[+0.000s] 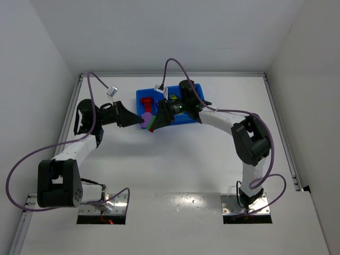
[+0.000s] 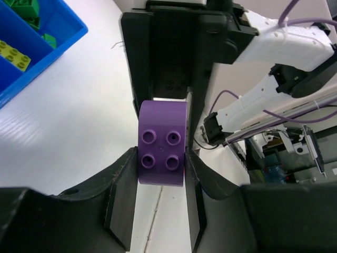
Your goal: Sort the legos into containers by color
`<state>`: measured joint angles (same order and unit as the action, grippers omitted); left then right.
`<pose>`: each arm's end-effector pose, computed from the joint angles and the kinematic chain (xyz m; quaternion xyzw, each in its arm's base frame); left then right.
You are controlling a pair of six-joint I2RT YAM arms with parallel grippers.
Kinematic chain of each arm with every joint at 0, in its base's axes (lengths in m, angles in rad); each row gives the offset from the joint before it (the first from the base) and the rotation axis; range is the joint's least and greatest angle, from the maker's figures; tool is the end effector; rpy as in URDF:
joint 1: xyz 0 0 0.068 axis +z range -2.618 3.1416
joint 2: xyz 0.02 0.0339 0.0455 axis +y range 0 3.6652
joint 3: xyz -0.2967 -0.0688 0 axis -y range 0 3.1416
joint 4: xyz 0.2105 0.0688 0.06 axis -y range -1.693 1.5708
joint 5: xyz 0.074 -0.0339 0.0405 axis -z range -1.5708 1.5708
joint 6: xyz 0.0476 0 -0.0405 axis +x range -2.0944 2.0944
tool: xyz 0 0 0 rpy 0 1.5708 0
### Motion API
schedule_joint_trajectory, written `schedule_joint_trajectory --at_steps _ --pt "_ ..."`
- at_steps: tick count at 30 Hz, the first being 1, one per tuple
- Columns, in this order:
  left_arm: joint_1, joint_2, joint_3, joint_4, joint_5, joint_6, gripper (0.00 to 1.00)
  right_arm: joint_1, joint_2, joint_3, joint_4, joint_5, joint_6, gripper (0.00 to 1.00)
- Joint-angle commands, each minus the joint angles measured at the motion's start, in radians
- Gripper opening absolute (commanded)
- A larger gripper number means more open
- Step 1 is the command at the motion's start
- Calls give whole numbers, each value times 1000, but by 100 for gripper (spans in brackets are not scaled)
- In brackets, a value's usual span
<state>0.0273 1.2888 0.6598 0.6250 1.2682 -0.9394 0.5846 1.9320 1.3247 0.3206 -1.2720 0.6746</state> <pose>0.2323 -0.0391 0.3228 0.1049 0.6997 -0.6272 0.3255 0.3221 0.2677 0.2953 -0.3264 0.6596 0.6682 0.1093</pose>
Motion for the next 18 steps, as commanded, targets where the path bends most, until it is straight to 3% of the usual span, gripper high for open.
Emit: schedule_joint_trajectory --at_steps 1,4,8,15,18 --pt "-12 3 40 4 0 40 0 6 4 47 67 -4 -10 25" --pt "-12 -8 40 4 -9 50 0 -5 -16 7 77 -4 -20 5" --pt "49 -17 60 24 -58 34 0 -14 -76 -61 51 5 -75 4" --pt "134 -7 95 73 -139 -7 0 -23 -195 -122 -283 39 -395 4" --pt "134 4 106 82 -173 8 0 -23 -228 -148 -316 59 -447 4"
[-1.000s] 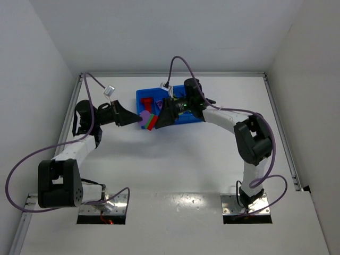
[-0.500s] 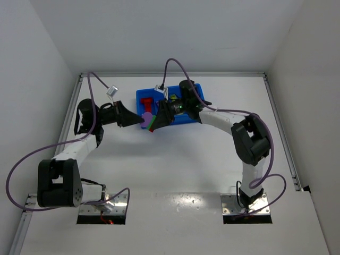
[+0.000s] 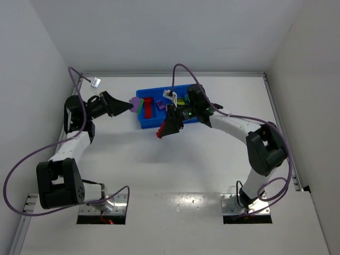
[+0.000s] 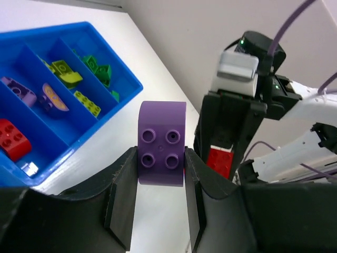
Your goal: Sort the legos into containers by color
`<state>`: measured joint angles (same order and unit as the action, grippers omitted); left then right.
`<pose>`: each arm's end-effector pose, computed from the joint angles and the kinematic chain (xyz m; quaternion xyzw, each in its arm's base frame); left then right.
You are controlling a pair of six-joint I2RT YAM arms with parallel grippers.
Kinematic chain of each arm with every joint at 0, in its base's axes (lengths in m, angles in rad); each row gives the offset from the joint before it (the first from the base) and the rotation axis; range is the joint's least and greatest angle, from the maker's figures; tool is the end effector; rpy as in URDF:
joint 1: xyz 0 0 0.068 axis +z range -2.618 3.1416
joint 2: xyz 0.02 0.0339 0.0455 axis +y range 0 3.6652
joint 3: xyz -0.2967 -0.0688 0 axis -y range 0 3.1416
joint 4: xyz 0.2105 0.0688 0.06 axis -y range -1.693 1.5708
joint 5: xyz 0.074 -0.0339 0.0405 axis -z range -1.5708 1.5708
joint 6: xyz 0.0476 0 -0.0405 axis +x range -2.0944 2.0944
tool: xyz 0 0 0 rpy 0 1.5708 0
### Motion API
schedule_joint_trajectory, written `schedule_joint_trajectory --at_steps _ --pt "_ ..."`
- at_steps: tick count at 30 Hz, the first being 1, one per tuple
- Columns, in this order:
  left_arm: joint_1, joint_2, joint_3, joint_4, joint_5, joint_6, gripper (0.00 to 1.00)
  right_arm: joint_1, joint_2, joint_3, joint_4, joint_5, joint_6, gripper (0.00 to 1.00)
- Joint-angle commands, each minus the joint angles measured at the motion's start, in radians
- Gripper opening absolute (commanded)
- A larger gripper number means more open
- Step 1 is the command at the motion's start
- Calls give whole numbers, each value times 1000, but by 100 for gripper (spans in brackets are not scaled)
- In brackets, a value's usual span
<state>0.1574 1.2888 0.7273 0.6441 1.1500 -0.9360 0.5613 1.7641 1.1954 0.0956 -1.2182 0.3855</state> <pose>0.2445 -0.0052 0.3449 0.0463 0.6935 -0.5751 0.4314 0.2871 0.2333 0.3007 -0.3588 0.6708 0.6295 0.1583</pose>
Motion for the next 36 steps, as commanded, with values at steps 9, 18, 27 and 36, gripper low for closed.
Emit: schedule_joint_trajectory --at_steps 9,18,27,36 --pt "-16 23 63 -1 -79 76 0 -54 -94 -25 -188 254 -261 4" --pt "45 -54 86 -9 -69 80 0 26 73 182 -83 755 -191 5" --pt "117 -178 44 -96 -104 146 0 111 391 526 -128 905 -157 5" --pt "126 -189 55 -126 -93 155 0 110 521 619 -92 1019 -197 42"
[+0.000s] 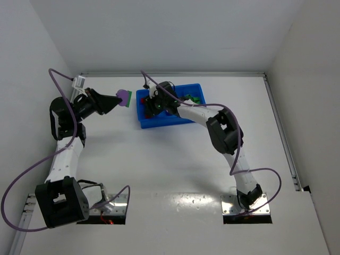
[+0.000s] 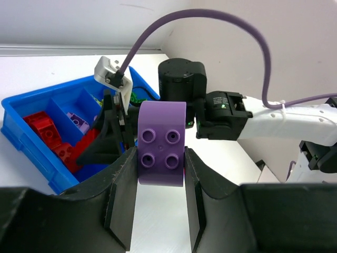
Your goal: Sort the legos into containers by color
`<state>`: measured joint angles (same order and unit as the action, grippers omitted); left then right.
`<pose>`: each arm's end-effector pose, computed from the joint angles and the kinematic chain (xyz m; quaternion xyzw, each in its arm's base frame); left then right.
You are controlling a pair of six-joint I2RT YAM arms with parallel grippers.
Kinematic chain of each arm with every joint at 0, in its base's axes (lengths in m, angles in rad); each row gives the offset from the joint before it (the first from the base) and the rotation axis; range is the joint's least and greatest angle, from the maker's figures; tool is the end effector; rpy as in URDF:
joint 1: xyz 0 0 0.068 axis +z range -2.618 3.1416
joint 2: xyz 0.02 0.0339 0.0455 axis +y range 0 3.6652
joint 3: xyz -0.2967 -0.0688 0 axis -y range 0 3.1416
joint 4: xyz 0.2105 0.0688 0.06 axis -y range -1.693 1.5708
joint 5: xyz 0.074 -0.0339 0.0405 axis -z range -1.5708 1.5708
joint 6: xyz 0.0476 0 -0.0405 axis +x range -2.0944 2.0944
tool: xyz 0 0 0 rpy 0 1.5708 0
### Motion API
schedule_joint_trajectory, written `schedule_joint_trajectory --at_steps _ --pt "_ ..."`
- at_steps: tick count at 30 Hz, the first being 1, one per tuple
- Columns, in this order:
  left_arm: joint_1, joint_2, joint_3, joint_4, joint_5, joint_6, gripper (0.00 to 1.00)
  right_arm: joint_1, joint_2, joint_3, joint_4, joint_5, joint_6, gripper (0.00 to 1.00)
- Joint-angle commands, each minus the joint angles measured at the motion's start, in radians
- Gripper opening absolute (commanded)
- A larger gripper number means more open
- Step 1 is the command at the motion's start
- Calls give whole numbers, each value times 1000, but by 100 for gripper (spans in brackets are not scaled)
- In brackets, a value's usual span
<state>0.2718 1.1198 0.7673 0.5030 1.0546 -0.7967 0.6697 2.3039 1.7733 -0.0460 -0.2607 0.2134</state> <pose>0.2089 0.0152 0.3788 0.0415 0.6792 -0.4868 0.5477 0.4087 0.3393 0.2138 -0.2575 0.8349 0.3054 0.3787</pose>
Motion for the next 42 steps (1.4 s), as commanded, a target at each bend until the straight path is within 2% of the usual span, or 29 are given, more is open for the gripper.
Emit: schedule_joint_trajectory --at_steps 1,2,3,6,10,11,12,16,17,20,23,27,35,39,42 --pt "12 -20 15 16 2 16 0 2 -18 41 49 61 -25 45" --pt "12 -20 15 16 2 16 0 2 -18 32 58 61 -34 48" --pt "12 -20 15 16 2 16 0 2 -18 32 58 73 -34 59" --pt "12 -20 6 25 2 7 0 2 -37 23 58 48 -34 74" --pt "12 -11 -16 54 12 -21 0 -16 -102 -35 81 -115 7 75" --pt "12 -11 -16 64 12 -33 0 -27 -160 -93 110 -159 44 75" --pt "12 -11 -25 75 21 -44 0 -41 -190 -121 173 -240 64 75" --pt "21 -2 -25 144 21 -114 0 -87 -293 -185 239 -493 159 75" --pt "21 -2 -25 161 21 -131 0 -97 -316 -242 274 -605 206 75" --pt "21 26 -25 186 21 -167 0 -137 -415 -392 470 -745 308 75" --pt "21 61 -61 256 21 -223 0 -148 -465 -489 621 -796 428 75" --pt "12 101 -80 289 42 -256 0 -148 -485 -526 753 -796 563 76" --pt "-97 101 -80 247 51 -204 0 -98 -431 -456 769 -765 650 79" --pt "-138 92 -80 178 51 -144 0 -70 -394 -420 750 -756 650 94" --pt "-149 92 -80 169 51 -134 0 -49 -380 -399 750 -747 650 97"
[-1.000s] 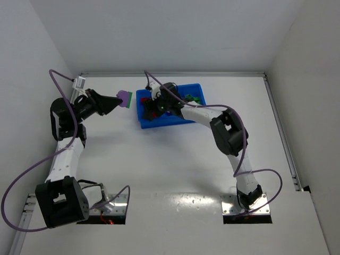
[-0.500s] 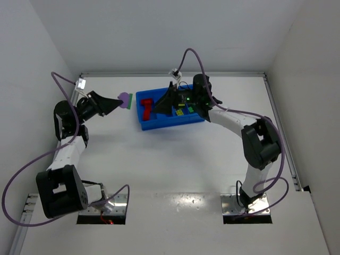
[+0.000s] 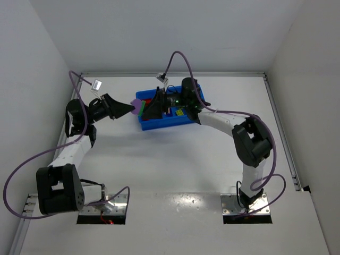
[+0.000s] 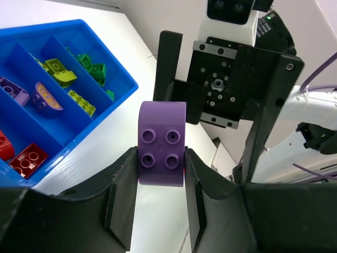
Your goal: Sort the legos into containers by color
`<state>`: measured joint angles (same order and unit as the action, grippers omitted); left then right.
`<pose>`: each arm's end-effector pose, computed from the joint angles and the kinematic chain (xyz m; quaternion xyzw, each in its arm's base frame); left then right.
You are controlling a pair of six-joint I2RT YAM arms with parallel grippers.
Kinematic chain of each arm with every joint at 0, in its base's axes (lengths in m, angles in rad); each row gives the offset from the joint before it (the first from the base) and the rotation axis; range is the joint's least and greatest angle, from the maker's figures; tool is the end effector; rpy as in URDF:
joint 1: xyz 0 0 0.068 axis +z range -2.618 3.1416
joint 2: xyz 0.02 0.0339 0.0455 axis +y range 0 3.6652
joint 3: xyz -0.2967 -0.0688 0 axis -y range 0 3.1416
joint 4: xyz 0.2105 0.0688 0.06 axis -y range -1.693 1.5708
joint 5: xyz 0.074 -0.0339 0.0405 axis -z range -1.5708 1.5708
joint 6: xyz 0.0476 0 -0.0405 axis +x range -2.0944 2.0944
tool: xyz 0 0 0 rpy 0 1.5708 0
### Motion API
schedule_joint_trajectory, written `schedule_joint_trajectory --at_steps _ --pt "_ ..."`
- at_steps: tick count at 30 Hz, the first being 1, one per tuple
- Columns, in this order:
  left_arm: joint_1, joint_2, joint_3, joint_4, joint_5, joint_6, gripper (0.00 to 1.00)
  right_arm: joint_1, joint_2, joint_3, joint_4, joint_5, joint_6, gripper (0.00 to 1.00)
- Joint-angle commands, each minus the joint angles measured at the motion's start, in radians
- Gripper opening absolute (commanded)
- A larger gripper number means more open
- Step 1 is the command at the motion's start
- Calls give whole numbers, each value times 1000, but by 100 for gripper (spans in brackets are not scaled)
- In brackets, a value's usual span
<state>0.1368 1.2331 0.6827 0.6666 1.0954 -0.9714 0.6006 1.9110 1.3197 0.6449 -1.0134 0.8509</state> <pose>0.2313 -0.0109 0.3456 0.0321 0.6873 -0.5750 0.4427 0.3288 0.2742 0.3310 -0.2744 0.6407 0.6709 0.2531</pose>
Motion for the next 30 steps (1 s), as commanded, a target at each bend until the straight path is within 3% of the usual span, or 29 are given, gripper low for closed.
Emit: schedule_joint_trajectory --at_steps 1,8,10,11,13,14,16,17,18,20,30 --pt "-26 -21 5 -4 11 40 0 21 23 65 59 6 13 97" --pt "-46 -21 5 -4 11 50 0 21 63 88 59 6 13 98" --pt "-46 -21 5 -4 11 50 0 21 63 88 68 15 13 90" --pt "-46 -21 5 -13 11 59 0 21 63 79 84 15 13 76" --pt "-46 -21 5 -13 11 59 0 21 63 69 110 15 23 60" --pt "-46 -21 5 -13 11 59 0 21 63 58 110 15 23 45" --pt "-46 -21 5 -13 11 68 0 11 51 44 134 15 23 27" --pt "-33 -21 5 -13 11 68 0 11 34 23 134 15 33 10" --pt "-23 -21 5 -13 0 68 0 -1 23 10 134 3 33 7" --pt "12 -21 5 30 0 31 0 -13 -12 -23 134 -22 33 1" --pt "116 32 23 246 -9 -151 0 -172 -223 -257 23 -151 -65 1"
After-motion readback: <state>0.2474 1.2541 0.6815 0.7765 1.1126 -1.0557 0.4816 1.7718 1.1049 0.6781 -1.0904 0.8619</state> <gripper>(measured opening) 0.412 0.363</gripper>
